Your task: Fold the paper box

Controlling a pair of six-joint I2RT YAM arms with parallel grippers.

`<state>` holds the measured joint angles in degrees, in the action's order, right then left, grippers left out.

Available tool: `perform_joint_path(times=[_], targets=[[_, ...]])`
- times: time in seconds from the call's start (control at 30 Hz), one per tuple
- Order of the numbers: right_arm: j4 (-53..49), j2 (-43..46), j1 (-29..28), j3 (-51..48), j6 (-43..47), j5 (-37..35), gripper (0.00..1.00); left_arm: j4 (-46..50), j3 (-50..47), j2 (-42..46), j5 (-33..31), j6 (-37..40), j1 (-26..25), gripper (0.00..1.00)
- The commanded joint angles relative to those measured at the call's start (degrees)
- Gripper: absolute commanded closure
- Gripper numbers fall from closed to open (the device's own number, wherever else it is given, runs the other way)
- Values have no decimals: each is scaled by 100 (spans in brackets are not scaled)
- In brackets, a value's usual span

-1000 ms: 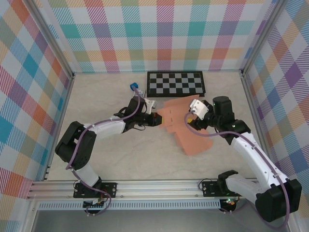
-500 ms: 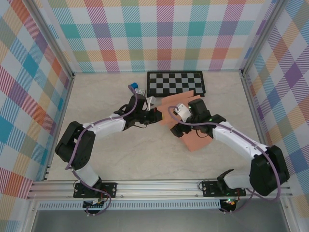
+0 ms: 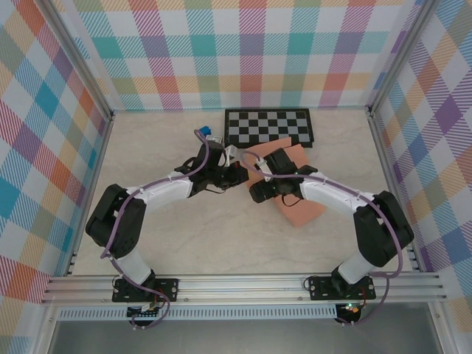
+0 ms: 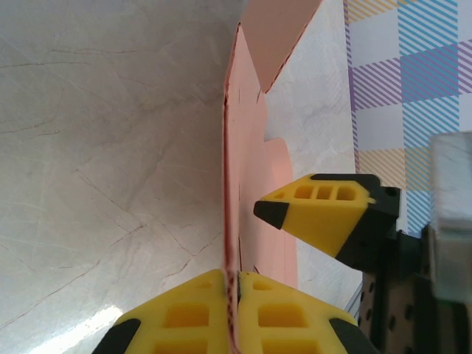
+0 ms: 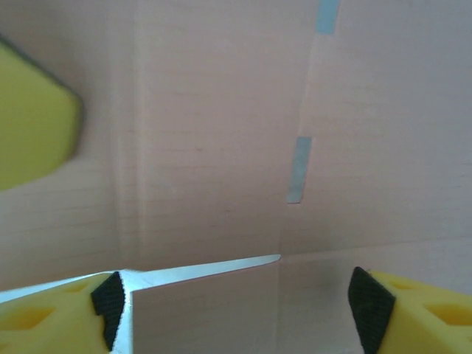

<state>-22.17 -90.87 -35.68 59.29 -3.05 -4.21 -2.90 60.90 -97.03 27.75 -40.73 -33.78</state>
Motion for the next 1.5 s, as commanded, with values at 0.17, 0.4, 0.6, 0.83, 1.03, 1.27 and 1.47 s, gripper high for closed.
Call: perform_joint_path(times=[0.17, 0.4, 0.6, 0.83, 1.03, 1.27, 1.47], targets=[[-282, 136, 274, 180, -153, -175, 29, 372, 207, -66, -89, 536, -28, 97], [-401, 143, 653, 171, -35, 305, 42, 358, 91, -130, -107, 920, -23, 97], [-448, -114, 712, 206, 85, 873, 57, 187, -20, -158, -164, 1167, -23, 97], [-599, -232, 737, 213, 128, 1349, 65, -194, -241, -158, -353, 1464, -23, 97], [-509, -253, 816, 67, 144, 1774, 80, -643, -542, -157, -533, 1809, -23, 95], [-241, -529, 826, 21, 276, 1922, 91, -1094, -716, -140, -449, 1864, -17, 69], [-34, -644, 826, -49, 367, 2032, 92, -1327, -943, 177, -135, 1810, 252, 43]])
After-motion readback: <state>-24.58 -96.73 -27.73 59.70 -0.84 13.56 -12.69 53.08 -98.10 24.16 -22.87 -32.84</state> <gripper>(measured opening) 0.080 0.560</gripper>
